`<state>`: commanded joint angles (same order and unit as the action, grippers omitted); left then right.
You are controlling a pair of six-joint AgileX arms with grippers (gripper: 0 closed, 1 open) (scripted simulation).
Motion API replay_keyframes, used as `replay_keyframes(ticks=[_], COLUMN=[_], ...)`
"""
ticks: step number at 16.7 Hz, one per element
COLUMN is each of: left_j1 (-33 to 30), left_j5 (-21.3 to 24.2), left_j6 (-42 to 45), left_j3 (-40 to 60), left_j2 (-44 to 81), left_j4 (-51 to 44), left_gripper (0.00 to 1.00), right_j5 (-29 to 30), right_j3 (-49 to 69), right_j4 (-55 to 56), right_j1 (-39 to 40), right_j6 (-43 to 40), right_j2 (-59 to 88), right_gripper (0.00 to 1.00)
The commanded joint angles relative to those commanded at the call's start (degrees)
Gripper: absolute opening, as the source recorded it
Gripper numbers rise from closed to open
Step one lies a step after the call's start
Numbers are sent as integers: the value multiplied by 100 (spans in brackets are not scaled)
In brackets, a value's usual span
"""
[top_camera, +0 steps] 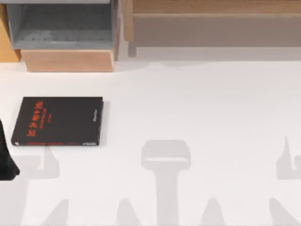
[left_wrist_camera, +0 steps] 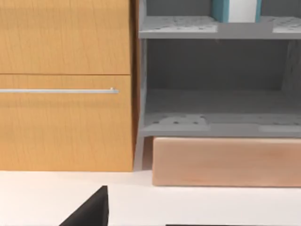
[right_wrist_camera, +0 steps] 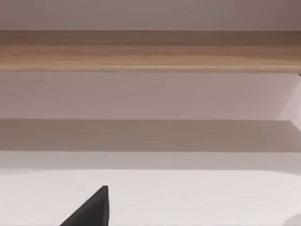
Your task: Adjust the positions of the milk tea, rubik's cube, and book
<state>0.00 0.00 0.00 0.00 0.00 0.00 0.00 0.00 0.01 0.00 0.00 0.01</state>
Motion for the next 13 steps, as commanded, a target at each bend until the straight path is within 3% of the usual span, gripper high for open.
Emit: replay_keyframes(ticks=[7, 13], left_j1=[-81, -365], left_j5=[-64, -291], left_j6=[-7, -31], left_j3=[529, 2381], left_j2=[605, 3258], left_j4=[280, 1264], left_gripper=[100, 100], right_j5=[0, 0], right_j3=[0, 0], right_j4=[0, 0], right_j1=[0, 0], right_j6=[0, 0], right_j2=[0, 0], right_gripper=[100, 100])
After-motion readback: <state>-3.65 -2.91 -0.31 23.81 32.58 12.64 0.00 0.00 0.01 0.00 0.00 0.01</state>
